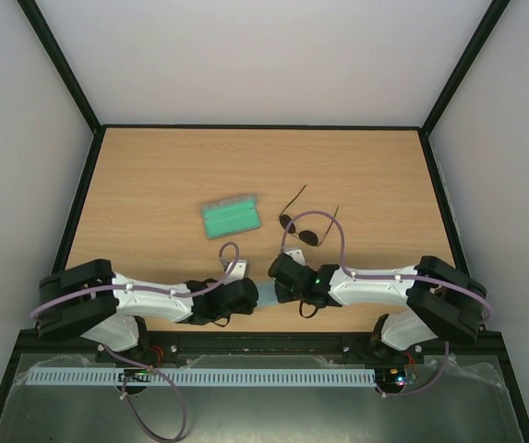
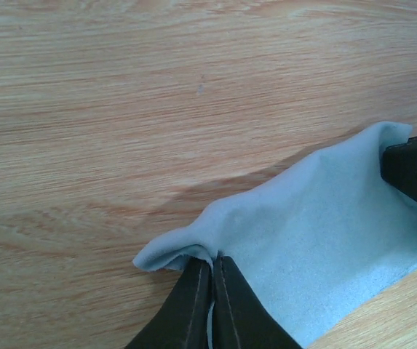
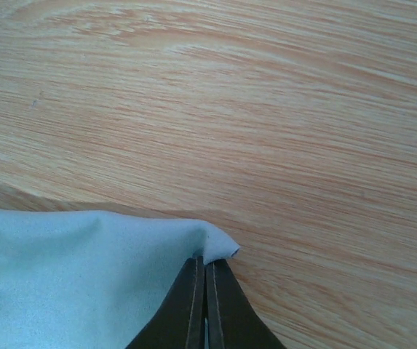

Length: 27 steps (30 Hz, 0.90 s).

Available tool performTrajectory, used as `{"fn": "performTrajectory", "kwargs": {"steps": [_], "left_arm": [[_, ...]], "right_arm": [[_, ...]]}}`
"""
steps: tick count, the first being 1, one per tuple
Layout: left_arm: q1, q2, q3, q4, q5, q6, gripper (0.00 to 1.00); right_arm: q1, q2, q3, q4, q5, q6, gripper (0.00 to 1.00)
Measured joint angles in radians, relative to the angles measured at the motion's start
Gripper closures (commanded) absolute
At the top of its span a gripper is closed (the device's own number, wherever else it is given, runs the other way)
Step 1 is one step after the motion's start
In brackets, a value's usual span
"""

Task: Organize the sunglasses
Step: Pick up the glasses cleaning cloth from the center of the board.

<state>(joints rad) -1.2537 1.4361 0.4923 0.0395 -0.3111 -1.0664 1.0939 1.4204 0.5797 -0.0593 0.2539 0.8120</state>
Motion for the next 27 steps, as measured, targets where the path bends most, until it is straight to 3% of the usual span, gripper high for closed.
{"fn": "performTrajectory", "kwargs": {"steps": [10, 27], "left_arm": [[0.068, -0.030, 0.001, -0.052, 0.018, 0.038, 0.97], [0.373, -0.082, 0.085, -0.184, 0.043, 0.277, 0.98]], "right_arm": [[-0.006, 0.006, 0.032, -0.033, -0.004, -0.013, 0.99], [-0.139, 0.232, 0.400, -0.052, -0.063, -0.158, 0.99]]}}
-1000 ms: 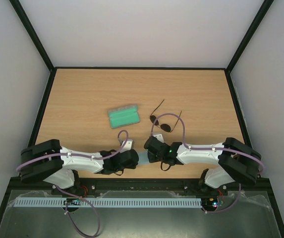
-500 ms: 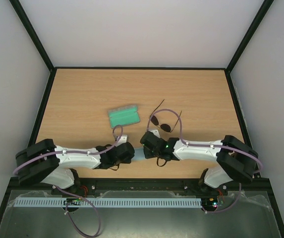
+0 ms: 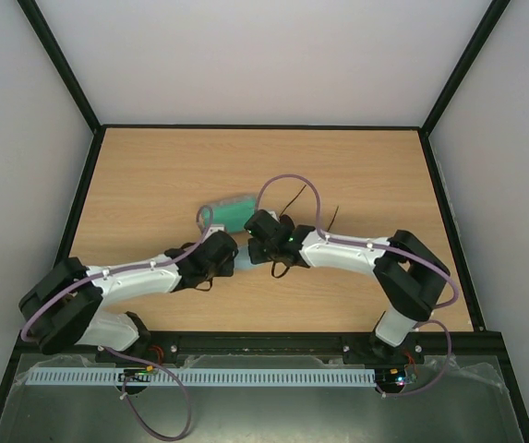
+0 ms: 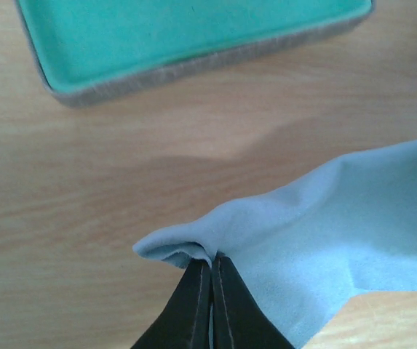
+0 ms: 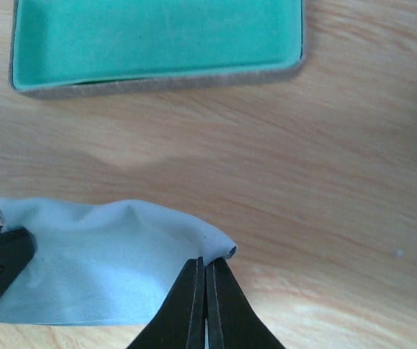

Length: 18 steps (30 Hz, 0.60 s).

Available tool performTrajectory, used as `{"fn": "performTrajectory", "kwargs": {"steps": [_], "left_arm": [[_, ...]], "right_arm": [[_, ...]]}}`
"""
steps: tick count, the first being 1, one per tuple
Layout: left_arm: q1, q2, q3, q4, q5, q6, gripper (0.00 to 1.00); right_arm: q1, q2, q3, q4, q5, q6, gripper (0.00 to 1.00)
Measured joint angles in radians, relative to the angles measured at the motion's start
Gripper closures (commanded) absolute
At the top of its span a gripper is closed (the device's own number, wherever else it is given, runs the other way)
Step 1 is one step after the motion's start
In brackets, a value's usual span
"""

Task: Organize the sunglasses
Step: Pick up the glasses cleaning cloth from the center of the board, then place the glasses cleaning cloth in the sunglasses case.

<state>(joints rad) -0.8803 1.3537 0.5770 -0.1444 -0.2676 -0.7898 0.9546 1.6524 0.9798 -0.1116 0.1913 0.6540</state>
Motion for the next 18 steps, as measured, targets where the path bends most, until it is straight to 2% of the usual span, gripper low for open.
{"fn": "performTrajectory", "kwargs": {"steps": [10, 18], "left_arm": [[0.127, 0.018, 0.089, -0.018, 0.031, 0.116, 0.98], [0.184, 0.114, 0.189, -0.023, 0.036, 0.161, 0.98]], "right_arm": [[-0.068, 0.087, 0.116, -0.027, -0.030, -0.063, 0.99], [-0.134, 0.192, 0.297, -0.071, -0.050, -0.113, 0.99]]}}
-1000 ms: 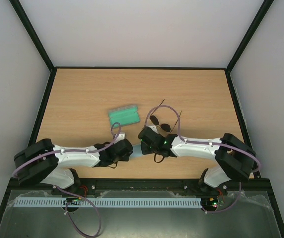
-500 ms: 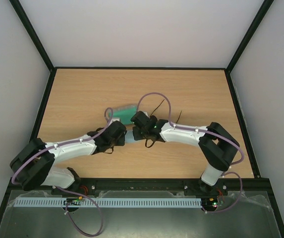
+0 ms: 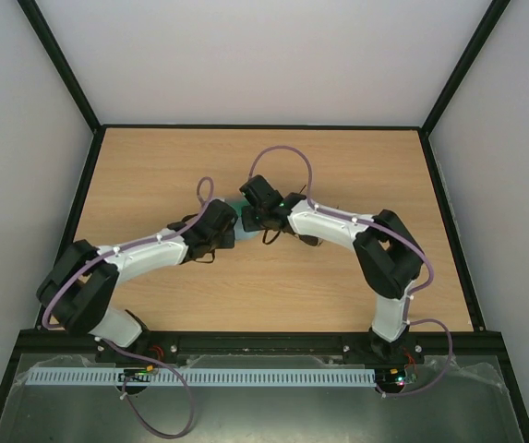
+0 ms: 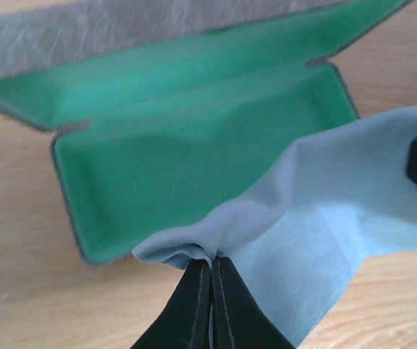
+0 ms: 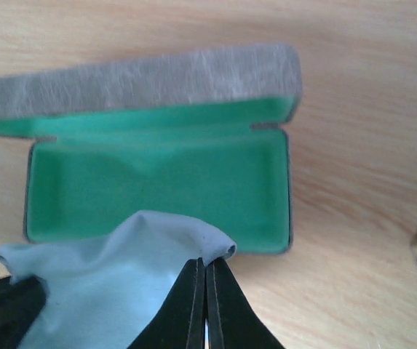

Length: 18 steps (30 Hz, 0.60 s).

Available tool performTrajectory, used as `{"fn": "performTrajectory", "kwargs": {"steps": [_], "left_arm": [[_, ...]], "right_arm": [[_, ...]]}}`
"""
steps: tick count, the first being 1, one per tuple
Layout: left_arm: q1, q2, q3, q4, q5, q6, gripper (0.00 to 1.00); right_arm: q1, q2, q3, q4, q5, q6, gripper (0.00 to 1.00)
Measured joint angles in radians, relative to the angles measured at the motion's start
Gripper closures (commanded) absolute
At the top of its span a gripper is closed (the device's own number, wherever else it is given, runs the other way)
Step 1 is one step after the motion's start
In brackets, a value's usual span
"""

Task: Organize the sunglasses
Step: Place the glasses cleaning cloth in the sunglasses case.

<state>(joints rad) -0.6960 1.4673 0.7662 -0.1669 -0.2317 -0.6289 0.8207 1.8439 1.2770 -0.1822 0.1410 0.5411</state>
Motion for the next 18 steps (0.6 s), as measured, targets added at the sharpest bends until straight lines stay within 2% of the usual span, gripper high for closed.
{"fn": "performTrajectory", "kwargs": {"steps": [8, 18], "left_arm": [[0.008, 0.109, 0.080, 0.003, -0.014, 0.006, 0.98], [0.037, 0.146, 0.094, 0.002, -0.061, 0.011, 0.98]], "right_arm": [[-0.032, 0.115, 0.124, -0.031, -0.020, -0.037, 0.99], [-0.059, 0.169, 0.146, -0.038, -0.051, -0.055, 0.99]]}}
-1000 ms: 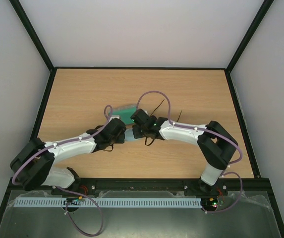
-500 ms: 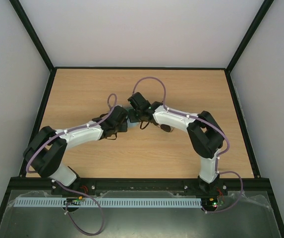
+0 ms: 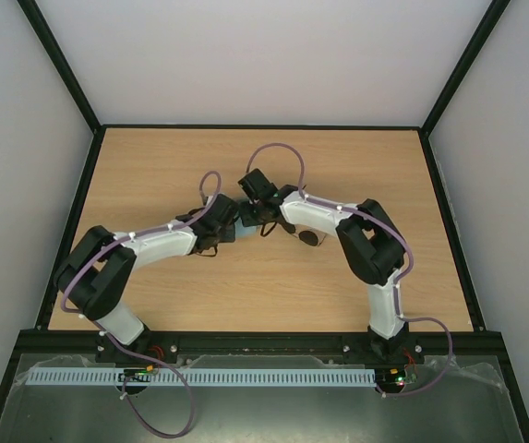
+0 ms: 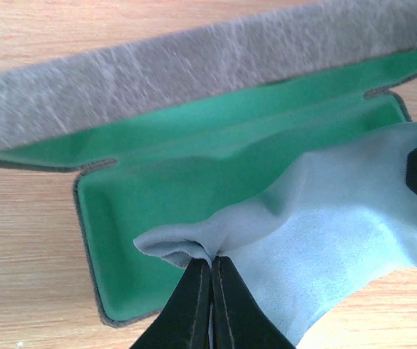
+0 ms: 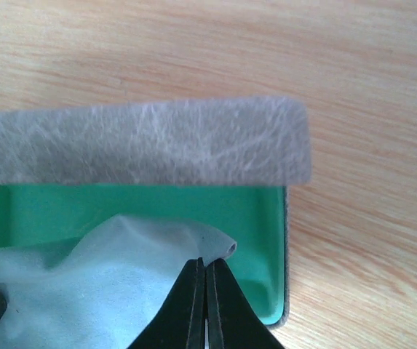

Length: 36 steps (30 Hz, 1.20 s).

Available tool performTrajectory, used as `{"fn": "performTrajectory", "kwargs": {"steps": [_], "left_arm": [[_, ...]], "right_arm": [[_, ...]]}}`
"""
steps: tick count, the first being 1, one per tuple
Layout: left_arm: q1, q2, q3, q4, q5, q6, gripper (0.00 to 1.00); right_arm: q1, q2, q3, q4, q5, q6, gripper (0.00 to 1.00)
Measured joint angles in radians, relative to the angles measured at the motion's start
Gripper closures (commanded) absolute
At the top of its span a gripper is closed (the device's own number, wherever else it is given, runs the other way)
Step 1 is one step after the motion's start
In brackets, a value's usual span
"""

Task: Organize the sunglasses
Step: Place the glasses cleaning cloth in the sunglasses case.

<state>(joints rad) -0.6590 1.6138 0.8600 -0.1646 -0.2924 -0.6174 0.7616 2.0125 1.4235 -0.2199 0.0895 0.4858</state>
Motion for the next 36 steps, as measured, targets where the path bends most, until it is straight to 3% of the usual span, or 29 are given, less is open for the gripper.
{"fn": "performTrajectory", "kwargs": {"steps": [36], "left_arm": [[0.037, 0.140, 0.061, 0.030, -0.088, 0.031, 0.96]], "right_arm": [[-0.031, 0.089, 0.089, 0.008, -0.039, -0.012, 0.99]]}}
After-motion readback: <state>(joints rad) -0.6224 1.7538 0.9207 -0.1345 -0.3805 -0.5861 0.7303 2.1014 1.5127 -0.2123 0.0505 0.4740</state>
